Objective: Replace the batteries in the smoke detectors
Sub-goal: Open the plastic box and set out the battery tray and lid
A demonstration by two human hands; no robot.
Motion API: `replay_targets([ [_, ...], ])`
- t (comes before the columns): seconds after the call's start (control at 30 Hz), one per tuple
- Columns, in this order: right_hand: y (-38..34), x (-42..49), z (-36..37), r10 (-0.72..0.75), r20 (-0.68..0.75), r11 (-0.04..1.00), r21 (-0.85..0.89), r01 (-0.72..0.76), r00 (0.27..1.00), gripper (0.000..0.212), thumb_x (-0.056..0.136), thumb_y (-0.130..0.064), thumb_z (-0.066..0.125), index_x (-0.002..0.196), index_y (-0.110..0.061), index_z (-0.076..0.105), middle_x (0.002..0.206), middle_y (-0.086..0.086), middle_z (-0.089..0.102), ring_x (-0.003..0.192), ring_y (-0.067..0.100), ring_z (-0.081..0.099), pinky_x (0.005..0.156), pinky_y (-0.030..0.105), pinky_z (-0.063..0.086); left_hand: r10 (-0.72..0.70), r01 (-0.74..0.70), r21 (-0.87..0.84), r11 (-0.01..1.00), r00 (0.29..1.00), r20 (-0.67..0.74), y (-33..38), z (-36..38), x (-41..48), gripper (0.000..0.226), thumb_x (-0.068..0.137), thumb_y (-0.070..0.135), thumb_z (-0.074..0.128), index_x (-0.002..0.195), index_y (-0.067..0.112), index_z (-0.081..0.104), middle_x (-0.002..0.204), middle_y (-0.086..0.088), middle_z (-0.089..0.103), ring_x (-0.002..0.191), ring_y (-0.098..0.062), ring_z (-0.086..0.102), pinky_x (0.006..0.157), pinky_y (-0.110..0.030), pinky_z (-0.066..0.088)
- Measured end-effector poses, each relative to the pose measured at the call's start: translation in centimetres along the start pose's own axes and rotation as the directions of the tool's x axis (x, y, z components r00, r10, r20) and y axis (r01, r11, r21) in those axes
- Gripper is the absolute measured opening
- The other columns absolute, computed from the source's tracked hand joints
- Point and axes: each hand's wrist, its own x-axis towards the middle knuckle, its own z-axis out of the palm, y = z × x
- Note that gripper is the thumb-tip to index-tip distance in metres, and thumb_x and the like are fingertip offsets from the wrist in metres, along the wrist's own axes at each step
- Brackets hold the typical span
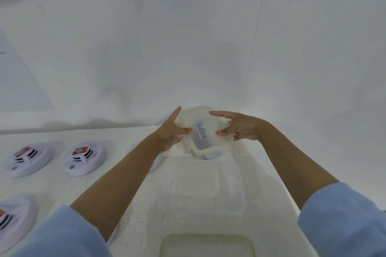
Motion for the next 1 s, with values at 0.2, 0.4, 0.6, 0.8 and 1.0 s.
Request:
replay_targets([
  [0.2,-0.1,0.6,0.3,-0.24,-0.442,0.97,-0.148,0.193,0.865,0.074,0.078,-0.016,0.073,0.141,-0.032,0.037,0.139,0.007,0.044,0.122,0.023,0.044,0.093,0.03,0.042,-0.212,0.159,-0.189,0.969,0.926,-0.312,1.0,0.8,0.4,0.111,0.076,-0.013,0.065,0.147,0.03,-0.01,0.144,-0.023,0.032,0.117,-0.035,0.047,0.091,-0.047,0.044],
  [0.4,0.0,-1.0,0.3,0.082,-0.335,0.995,0.087,-0.056,0.939,0.08,0.079,-0.021,0.072,0.144,-0.033,0.027,0.146,0.005,0.035,0.122,0.028,0.047,0.083,0.038,0.049,-0.048,0.072,0.055,0.996,0.935,-0.351,0.8,-1.0,1.2,0.091,0.083,0.007,0.066,0.148,0.026,0.005,0.143,-0.016,0.037,0.128,-0.032,0.038,0.103,-0.042,0.033],
  [0.6,0.3,-0.1,0.6,-0.077,-0.409,0.988,0.089,0.124,0.909,0.064,0.08,-0.012,0.071,0.135,-0.029,0.043,0.111,0.003,0.049,0.068,0.017,0.047,0.062,0.028,0.053,-0.166,0.177,0.057,0.982,0.972,-0.167,0.8,-1.7,0.1,0.082,0.077,-0.009,0.065,0.14,0.03,0.031,0.091,-0.006,0.053,0.079,-0.017,0.049,0.077,-0.034,0.049],
  [0.8,0.6,0.3,0.5,-0.071,-0.358,0.987,0.11,0.117,0.931,0.054,0.079,-0.013,0.072,0.127,-0.024,0.051,0.082,0.003,0.051,0.079,0.02,0.049,0.068,0.027,0.052,-0.187,0.207,0.097,0.973,0.965,-0.182,0.5,-2.3,-0.2,0.083,0.075,-0.008,0.068,0.14,0.03,0.033,0.091,0.001,0.05,0.095,-0.025,0.051,0.084,-0.036,0.052],
  [1.0,0.2,-0.2,0.4,-0.032,-0.336,0.992,0.106,0.072,0.941,0.051,0.079,-0.011,0.071,0.125,-0.023,0.052,0.079,0.006,0.051,0.064,0.02,0.041,0.062,0.027,0.053,-0.16,0.178,0.13,0.975,0.977,-0.139,0.4,-2.6,-0.3,0.085,0.074,-0.007,0.069,0.138,0.036,0.034,0.103,-0.003,0.054,0.091,-0.023,0.049,0.069,-0.031,0.052],
])
